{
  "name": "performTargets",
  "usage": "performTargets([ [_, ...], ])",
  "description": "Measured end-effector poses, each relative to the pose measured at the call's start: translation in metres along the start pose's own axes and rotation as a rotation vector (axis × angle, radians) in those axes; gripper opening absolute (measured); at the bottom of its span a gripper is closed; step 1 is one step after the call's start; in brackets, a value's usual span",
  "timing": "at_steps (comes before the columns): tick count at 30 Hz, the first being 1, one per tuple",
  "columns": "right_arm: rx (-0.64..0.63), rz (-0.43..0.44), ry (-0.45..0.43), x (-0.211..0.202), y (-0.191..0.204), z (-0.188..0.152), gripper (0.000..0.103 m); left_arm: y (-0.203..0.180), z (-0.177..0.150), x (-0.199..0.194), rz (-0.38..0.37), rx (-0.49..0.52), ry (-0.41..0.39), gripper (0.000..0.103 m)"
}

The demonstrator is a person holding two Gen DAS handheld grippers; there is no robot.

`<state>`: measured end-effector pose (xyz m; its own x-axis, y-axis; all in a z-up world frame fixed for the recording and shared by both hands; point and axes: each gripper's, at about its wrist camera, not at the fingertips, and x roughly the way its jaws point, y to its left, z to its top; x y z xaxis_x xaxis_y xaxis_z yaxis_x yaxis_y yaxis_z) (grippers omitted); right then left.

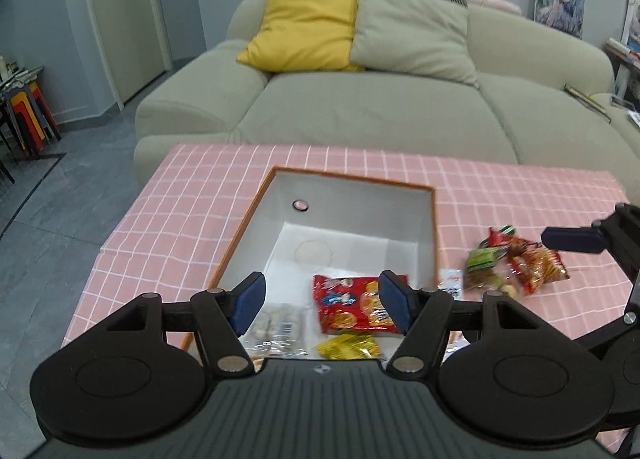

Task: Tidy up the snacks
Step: 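Withdraw both tools from the box back over the table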

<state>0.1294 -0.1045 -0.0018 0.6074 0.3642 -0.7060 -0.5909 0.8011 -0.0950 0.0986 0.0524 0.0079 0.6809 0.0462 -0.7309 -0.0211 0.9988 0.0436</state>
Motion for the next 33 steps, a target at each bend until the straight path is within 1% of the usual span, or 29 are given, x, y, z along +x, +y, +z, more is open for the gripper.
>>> performTargets([
  [3, 0.057, -0.026, -0.024, -0.016, -0.008, -0.015, 0.092, -0.012, -0.006, -0.011, -0.022, -0.002, -0.028, 0.076],
  [10, 0.181, -0.118, -0.047, -0.041, -0.029, -0.059, 0.092, -0.042, -0.021, -0.017, -0.122, -0.026, -0.048, 0.076],
  [15, 0.267, -0.167, -0.050, -0.051, -0.044, -0.094, 0.092, -0.067, -0.034, -0.015, -0.200, -0.045, -0.025, 0.075],
  [20, 0.288, -0.233, -0.016, -0.049, -0.053, -0.124, 0.092, -0.093, -0.048, -0.002, -0.239, -0.011, 0.000, 0.074],
  [21, 0.286, -0.247, -0.006, -0.047, -0.054, -0.130, 0.091, -0.097, -0.051, 0.001, -0.245, -0.009, 0.008, 0.072],
  [26, 0.307, -0.267, 0.034, -0.040, -0.066, -0.152, 0.090, -0.111, -0.062, 0.014, -0.267, -0.005, 0.023, 0.071],
  [30, 0.334, -0.264, 0.054, -0.031, -0.076, -0.161, 0.090, -0.121, -0.069, 0.027, -0.290, 0.004, 0.035, 0.070],
  [33, 0.345, -0.247, 0.062, -0.023, -0.084, -0.164, 0.089, -0.126, -0.071, 0.038, -0.282, 0.013, 0.036, 0.070],
])
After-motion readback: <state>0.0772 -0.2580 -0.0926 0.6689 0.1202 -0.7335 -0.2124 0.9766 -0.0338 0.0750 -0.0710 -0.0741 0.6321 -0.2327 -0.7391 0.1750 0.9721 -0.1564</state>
